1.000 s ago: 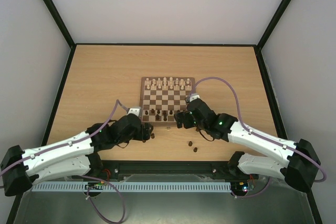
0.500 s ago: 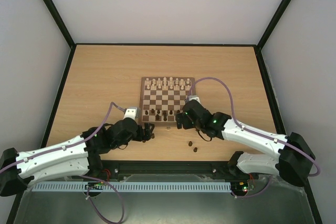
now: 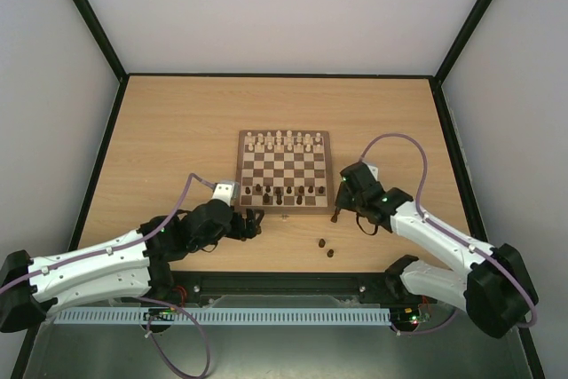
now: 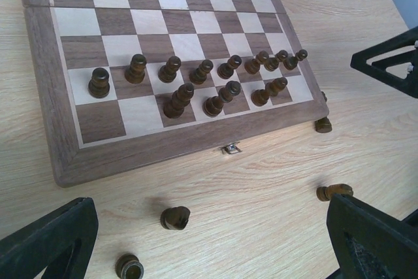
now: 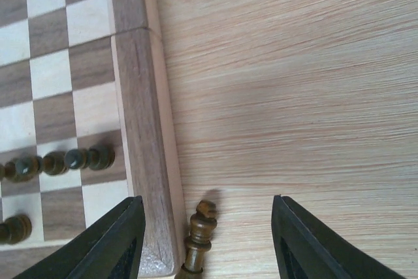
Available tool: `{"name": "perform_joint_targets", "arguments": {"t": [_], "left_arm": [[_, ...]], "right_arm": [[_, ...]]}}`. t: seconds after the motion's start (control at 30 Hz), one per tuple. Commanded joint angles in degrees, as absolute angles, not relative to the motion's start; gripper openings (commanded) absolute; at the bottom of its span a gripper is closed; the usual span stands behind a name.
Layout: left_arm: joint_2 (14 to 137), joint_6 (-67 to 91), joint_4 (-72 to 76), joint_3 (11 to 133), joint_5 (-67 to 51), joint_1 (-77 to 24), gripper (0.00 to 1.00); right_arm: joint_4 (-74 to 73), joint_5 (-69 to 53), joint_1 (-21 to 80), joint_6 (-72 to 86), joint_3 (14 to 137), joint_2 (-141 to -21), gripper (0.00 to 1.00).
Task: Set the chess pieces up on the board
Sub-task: Pick up the chess piece at the center of the board.
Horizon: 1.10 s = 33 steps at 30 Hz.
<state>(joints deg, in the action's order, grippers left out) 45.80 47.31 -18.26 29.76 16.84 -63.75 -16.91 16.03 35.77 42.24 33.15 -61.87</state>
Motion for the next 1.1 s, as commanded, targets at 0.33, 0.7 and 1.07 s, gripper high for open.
{"name": "perform_joint_targets", "arguments": {"t": [0.33, 0.7, 1.07], "left_arm": [[44.43, 43.74, -13.73, 28.22, 14.78, -64.20, 0.99], [45.01, 42.85, -12.62, 28.47, 14.94, -64.20, 0.99], [45.68, 42.69, -12.44, 28.61, 15.46, -63.99, 0.99]], "right_arm": [[-19.61, 11.28, 33.31, 43.64, 33.11, -68.51, 0.43], [-20.45, 10.85, 33.27, 42.30, 33.77, -72.31, 0.39], [-17.75, 7.55, 33.31, 41.03, 34.63, -75.25, 0.38]]}}
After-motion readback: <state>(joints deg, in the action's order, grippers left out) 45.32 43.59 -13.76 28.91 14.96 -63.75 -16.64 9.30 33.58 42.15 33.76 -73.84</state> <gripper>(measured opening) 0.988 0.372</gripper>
